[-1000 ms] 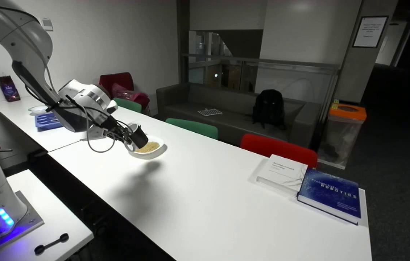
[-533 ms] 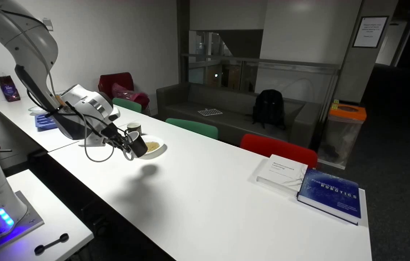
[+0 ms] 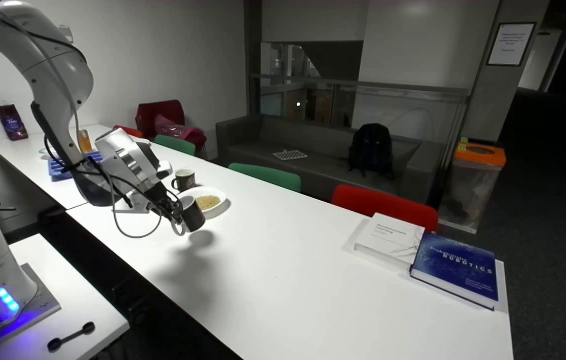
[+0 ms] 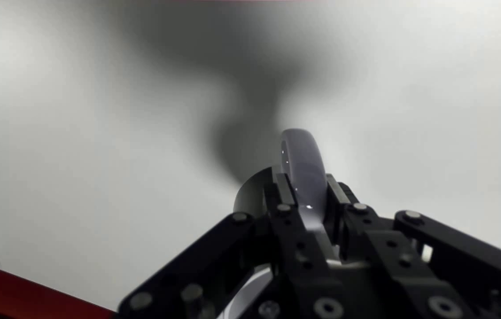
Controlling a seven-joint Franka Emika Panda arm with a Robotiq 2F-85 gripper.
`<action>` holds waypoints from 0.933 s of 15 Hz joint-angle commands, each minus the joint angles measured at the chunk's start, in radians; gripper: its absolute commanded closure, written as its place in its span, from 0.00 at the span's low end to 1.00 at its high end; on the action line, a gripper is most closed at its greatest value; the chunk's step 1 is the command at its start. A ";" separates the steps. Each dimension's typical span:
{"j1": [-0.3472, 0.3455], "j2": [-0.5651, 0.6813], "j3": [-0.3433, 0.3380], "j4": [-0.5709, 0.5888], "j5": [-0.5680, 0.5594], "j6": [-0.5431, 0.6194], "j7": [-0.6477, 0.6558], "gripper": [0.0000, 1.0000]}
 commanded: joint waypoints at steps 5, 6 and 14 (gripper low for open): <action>-0.013 0.038 -0.009 -0.011 0.139 0.042 -0.179 0.95; -0.011 0.042 -0.010 -0.012 0.140 0.042 -0.180 0.95; 0.003 0.067 -0.020 -0.013 0.139 0.040 -0.183 0.95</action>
